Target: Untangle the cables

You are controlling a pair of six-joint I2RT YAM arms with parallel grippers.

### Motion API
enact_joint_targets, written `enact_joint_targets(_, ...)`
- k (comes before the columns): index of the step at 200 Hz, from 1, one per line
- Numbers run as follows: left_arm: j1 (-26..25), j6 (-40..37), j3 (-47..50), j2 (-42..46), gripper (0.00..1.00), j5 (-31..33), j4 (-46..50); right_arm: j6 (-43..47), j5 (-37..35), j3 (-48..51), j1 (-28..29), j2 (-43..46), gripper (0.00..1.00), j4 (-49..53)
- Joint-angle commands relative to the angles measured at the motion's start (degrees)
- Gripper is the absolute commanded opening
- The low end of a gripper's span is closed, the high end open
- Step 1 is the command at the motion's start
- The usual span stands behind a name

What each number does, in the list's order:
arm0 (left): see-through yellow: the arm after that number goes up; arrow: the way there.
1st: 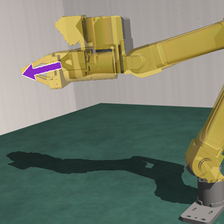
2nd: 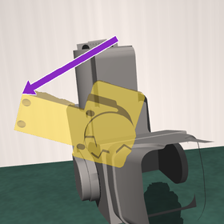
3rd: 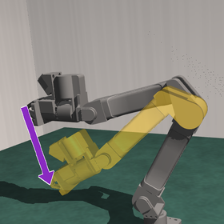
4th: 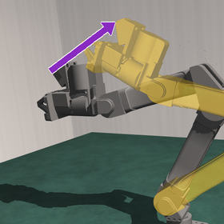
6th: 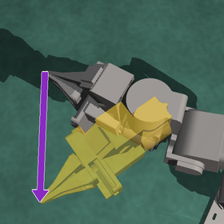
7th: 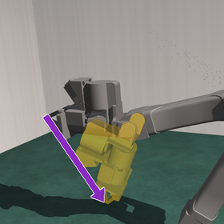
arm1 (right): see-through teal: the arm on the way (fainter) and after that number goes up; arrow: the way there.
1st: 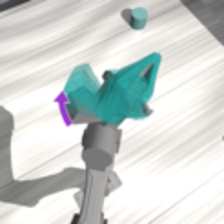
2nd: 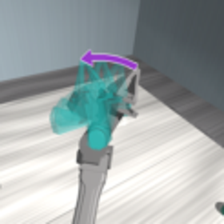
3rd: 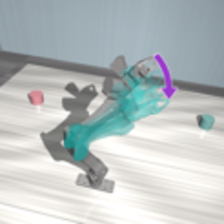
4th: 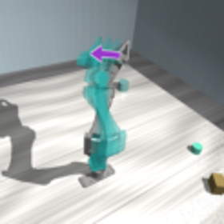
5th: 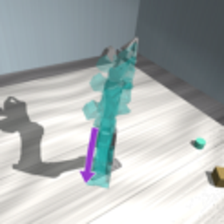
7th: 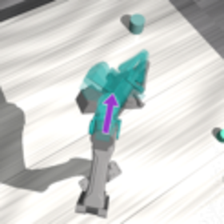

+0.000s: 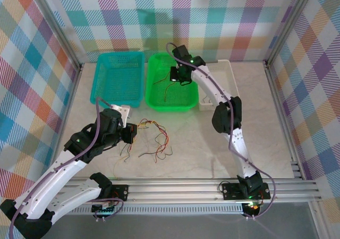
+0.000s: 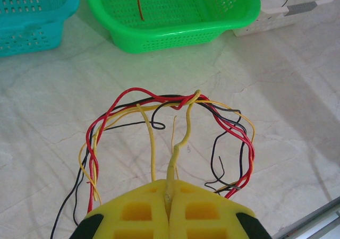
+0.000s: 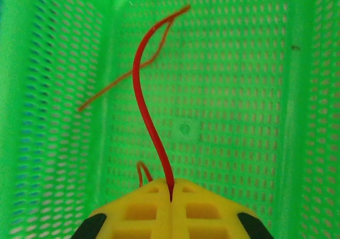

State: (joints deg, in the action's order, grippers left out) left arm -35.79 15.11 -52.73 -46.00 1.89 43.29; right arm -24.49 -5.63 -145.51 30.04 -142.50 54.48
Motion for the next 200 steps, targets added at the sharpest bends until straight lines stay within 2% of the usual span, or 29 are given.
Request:
enact_joint_targets(1, 0.5, -1.2, 0.6, 0.9, 0.0, -1.2, -1.2, 1.4, -0.7, -1.8, 0.4, 0.4, 0.18, 4.2)
enact_joint_targets(34, 0.6, -1.3, 0.6, 0.9, 0.0, -1.4, -1.1, 2.5, -1.8, -1.6, 0.4, 2.1, 0.3, 6.5)
enact_joint_targets(117, 0.6, -1.4, 0.4, 0.7, 0.0, -1.8, -1.1, 4.5, -4.1, 4.3, 1.2, 11.1, 0.45, 9.3)
enact_joint_targets(130, 0.5, -1.4, 0.5, 0.7, 0.0, -1.8, -1.1, 5.7, -0.2, 7.3, 2.0, 14.3, 0.47, 8.2)
enact_joint_targets(147, 0.5, -1.4, 0.5, 0.9, 0.0, -1.8, -1.0, 8.7, 9.4, 15.7, 3.7, 20.8, 0.5, 3.2)
enact_joint_targets(183, 0.5, -1.5, 0.5, 0.8, 0.0, -1.9, -1.1, 10.8, 30.5, 44.3, 6.5, 38.2, 0.55, -16.5)
enact_joint_targets(200, 0.5, -1.5, 0.5, 0.7, 0.0, -2.2, -1.2, 12.6, 35.1, 52.8, 7.7, 43.0, 0.57, -21.1)
